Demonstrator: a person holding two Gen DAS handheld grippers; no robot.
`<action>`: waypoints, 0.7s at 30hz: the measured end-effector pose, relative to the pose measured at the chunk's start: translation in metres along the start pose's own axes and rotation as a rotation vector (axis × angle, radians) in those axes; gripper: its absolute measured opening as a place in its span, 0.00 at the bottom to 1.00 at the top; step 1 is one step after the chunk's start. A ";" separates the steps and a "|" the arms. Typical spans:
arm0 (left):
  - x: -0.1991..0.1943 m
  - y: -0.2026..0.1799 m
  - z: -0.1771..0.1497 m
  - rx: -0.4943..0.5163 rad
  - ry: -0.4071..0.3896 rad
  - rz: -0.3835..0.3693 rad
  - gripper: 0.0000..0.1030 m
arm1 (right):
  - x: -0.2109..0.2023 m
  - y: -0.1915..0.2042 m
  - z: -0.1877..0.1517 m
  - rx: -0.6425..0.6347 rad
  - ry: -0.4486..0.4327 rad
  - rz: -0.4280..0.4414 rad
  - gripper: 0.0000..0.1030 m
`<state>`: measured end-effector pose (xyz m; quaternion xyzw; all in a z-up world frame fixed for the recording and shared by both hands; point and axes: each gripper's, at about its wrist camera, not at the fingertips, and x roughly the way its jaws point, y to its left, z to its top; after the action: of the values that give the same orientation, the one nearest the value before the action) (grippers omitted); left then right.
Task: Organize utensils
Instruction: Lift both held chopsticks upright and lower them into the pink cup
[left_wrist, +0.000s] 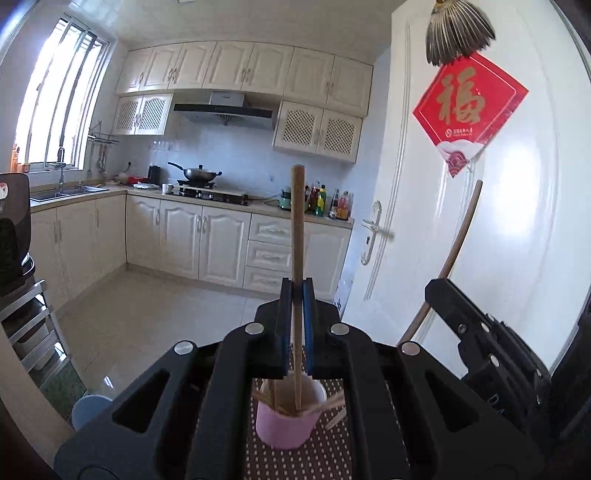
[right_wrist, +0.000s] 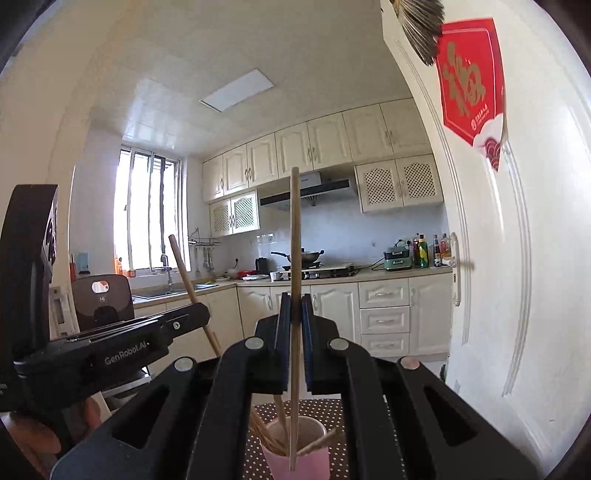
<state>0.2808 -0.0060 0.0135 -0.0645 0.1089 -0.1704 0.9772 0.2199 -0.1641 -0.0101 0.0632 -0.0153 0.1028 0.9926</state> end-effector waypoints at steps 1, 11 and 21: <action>0.006 0.001 -0.001 0.000 0.007 -0.007 0.06 | 0.002 0.000 0.000 0.002 -0.004 -0.001 0.04; 0.030 0.002 -0.025 0.042 0.066 -0.023 0.06 | 0.025 -0.001 -0.012 0.014 0.017 0.016 0.04; 0.034 0.005 -0.033 0.027 0.108 -0.014 0.07 | 0.028 -0.002 -0.007 0.017 -0.022 0.008 0.04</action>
<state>0.3059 -0.0157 -0.0260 -0.0426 0.1588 -0.1818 0.9695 0.2473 -0.1593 -0.0164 0.0727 -0.0255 0.1064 0.9913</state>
